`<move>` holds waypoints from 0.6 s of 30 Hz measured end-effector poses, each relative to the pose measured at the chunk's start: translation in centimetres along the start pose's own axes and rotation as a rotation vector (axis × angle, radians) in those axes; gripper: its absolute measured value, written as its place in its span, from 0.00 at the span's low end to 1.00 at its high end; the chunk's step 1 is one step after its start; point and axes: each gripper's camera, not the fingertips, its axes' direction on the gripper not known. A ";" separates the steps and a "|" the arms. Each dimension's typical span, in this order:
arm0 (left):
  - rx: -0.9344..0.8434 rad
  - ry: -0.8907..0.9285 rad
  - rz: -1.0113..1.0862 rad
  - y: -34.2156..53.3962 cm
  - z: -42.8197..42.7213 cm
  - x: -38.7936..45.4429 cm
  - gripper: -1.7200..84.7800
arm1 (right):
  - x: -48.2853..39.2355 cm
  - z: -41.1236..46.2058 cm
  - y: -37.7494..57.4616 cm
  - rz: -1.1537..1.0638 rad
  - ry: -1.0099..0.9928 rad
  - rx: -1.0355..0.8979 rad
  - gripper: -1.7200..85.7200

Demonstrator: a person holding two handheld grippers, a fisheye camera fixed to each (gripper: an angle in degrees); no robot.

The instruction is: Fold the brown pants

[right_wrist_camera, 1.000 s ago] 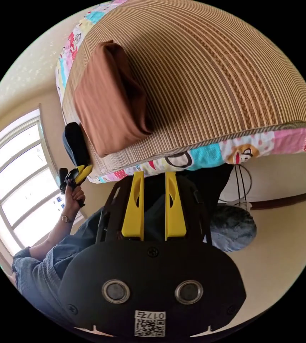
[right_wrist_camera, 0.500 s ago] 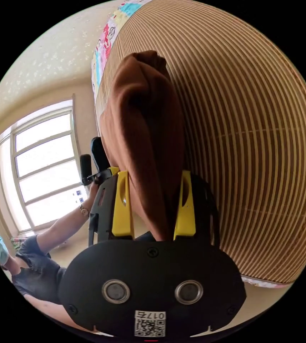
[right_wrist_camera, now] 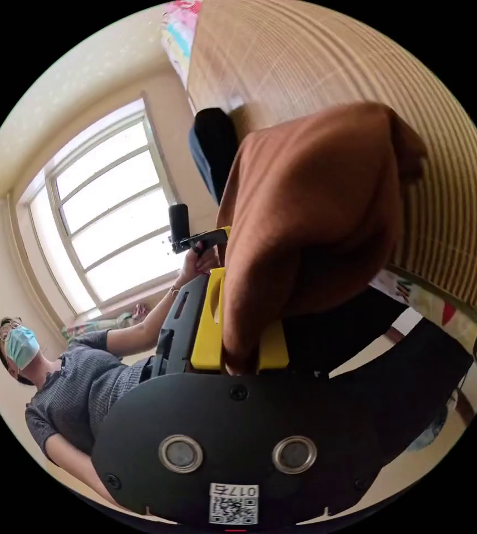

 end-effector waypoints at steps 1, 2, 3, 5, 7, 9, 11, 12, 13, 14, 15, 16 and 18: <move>0.016 -0.030 0.012 1.6 -2.8 0.7 0.09 | -4.2 1.6 -1.2 -0.075 0.027 -0.066 0.09; 0.021 -0.053 0.023 2.4 -4.2 1.1 0.09 | -8.8 3.3 -2.6 -0.142 0.060 -0.120 0.09; 0.042 -0.098 0.043 3.8 -7.3 2.1 0.09 | -11.1 4.2 -3.3 -0.174 0.077 -0.146 0.09; 0.098 -0.167 0.064 5.6 -12.5 3.8 0.09 | -20.8 8.0 -5.5 -0.316 0.150 -0.222 0.09; 0.224 -0.284 0.106 7.8 -20.5 6.6 0.09 | -27.6 10.2 -6.8 -0.406 0.181 -0.226 0.09; 0.332 -0.347 0.114 8.7 -26.5 8.2 0.09 | -33.8 12.0 -8.0 -0.488 0.189 -0.186 0.09; 0.430 -0.405 0.072 8.4 -31.9 8.6 0.11 | -40.6 14.7 -10.0 -0.586 0.236 -0.117 0.11; 0.484 -0.447 0.002 7.7 -34.8 7.9 0.12 | -41.7 15.5 -10.7 -0.597 0.260 -0.105 0.11; 0.546 -0.459 -0.104 6.9 -37.0 6.5 0.15 | -42.6 17.2 -12.6 -0.564 0.308 -0.091 0.12; 0.585 -0.451 -0.162 6.6 -37.8 5.6 0.15 | -42.1 18.5 -14.7 -0.485 0.376 -0.088 0.12; 0.670 -0.430 -0.259 6.4 -38.7 3.7 0.15 | -41.6 19.0 -15.5 -0.443 0.415 -0.092 0.12; 0.734 -0.420 -0.327 6.4 -38.3 1.9 0.15 | -40.1 19.7 -16.5 -0.374 0.503 -0.116 0.11; 0.750 -0.424 -0.430 6.2 -36.1 -1.0 0.14 | -37.8 20.0 -16.4 -0.339 0.651 -0.195 0.09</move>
